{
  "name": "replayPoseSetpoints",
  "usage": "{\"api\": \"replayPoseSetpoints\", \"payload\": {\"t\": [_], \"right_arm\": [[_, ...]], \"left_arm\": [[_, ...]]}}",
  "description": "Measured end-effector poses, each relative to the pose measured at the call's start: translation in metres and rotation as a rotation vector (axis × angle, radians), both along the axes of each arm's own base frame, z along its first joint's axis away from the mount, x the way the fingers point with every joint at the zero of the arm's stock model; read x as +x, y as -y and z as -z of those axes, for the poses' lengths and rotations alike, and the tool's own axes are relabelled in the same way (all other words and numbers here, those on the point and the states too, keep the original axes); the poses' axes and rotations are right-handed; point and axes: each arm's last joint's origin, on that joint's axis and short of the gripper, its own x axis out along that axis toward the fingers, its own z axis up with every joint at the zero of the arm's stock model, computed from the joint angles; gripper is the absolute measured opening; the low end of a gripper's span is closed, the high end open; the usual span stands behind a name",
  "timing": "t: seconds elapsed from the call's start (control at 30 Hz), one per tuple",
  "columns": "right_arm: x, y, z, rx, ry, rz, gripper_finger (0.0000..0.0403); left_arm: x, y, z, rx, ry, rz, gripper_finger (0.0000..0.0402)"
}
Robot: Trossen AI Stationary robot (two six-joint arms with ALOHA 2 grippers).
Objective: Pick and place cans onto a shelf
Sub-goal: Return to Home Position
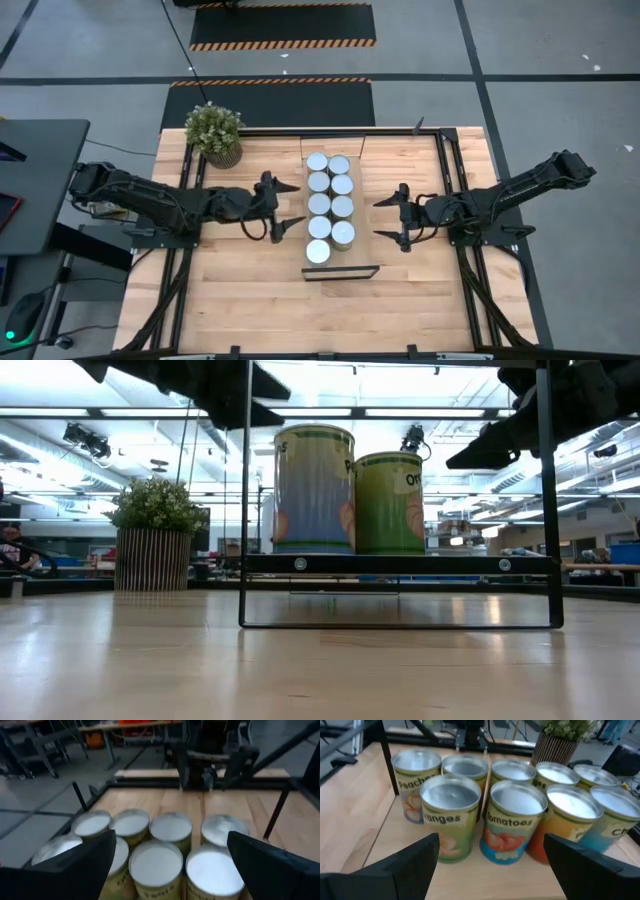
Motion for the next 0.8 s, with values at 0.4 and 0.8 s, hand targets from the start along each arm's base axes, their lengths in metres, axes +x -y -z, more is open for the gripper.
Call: {"api": "replayPoseSetpoints", "payload": {"t": [0.4, 0.8], "right_arm": [[-0.025, 0.008, 0.012, 0.035, 0.144, 0.007, 0.0366], [-0.045, 0.013, 0.003, 0.006, 0.227, -0.005, 0.0366]], "left_arm": [[0.004, 0.005, 0.006, -0.047, 0.003, -0.023, 0.0387], [-0.006, 0.006, 0.015, -0.013, 0.016, -0.05, 0.0387]]}}
